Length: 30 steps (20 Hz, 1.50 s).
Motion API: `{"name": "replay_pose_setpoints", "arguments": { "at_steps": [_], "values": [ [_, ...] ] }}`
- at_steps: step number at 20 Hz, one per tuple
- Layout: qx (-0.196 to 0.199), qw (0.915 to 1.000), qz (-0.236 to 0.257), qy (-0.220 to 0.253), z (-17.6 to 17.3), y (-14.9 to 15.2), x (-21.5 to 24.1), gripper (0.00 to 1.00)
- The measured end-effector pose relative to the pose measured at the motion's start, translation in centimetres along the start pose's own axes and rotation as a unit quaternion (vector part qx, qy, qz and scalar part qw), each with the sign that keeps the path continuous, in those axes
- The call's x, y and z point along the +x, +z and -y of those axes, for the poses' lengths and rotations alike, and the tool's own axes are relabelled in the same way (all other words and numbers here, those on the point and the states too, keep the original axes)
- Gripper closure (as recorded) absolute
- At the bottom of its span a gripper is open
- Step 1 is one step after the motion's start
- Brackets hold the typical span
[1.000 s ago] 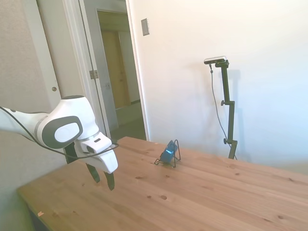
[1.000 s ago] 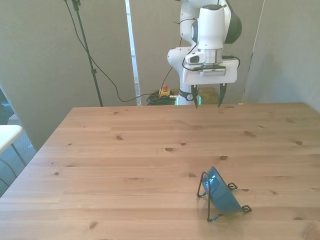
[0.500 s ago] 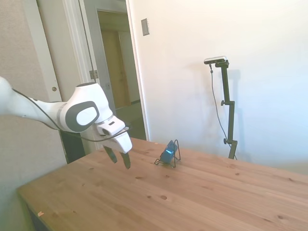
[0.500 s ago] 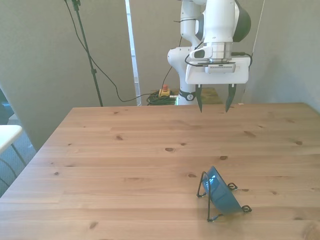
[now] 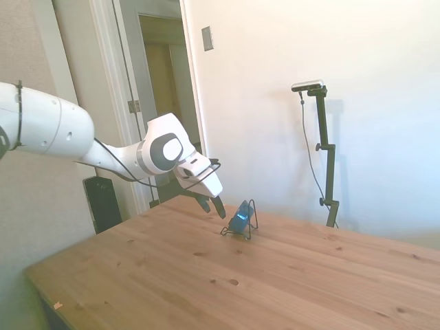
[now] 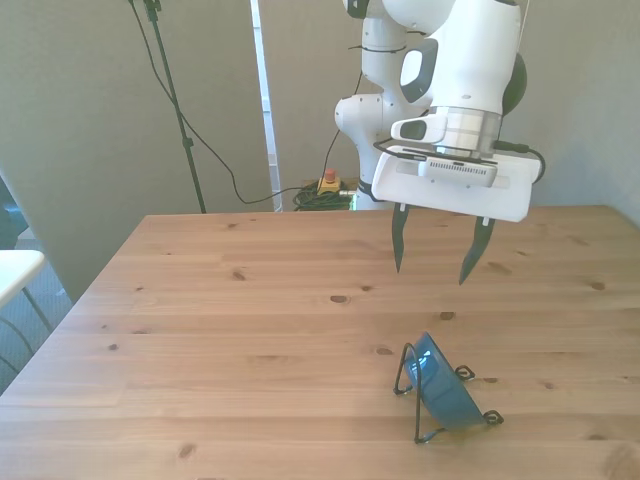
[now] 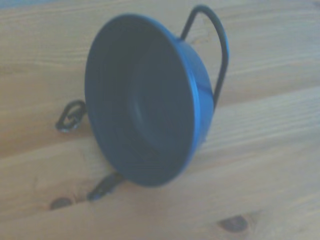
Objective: Unload the bowl
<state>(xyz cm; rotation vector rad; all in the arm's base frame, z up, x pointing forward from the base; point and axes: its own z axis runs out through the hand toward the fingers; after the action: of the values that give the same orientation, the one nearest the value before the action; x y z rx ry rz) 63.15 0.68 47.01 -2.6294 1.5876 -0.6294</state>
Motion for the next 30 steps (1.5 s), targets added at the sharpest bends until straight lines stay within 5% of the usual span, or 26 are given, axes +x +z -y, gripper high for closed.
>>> {"name": "replay_pose_setpoints", "arguments": {
  "at_steps": [8, 21, 22, 30],
  "values": [
    [-0.014, 0.9977, -0.054, 0.038, 4.5, 3.5, 1.2, 0.0],
    [-0.056, 0.992, -0.088, 0.071, 5.9, 7.5, 2.6, 0.0],
    [-0.06, 0.9916, -0.089, 0.073, 6.0, 7.6, 2.7, 1.0],
    [-0.071, 0.9899, -0.096, 0.077, 7.2, 8.2, 3.2, 1.0]
  ]
}}
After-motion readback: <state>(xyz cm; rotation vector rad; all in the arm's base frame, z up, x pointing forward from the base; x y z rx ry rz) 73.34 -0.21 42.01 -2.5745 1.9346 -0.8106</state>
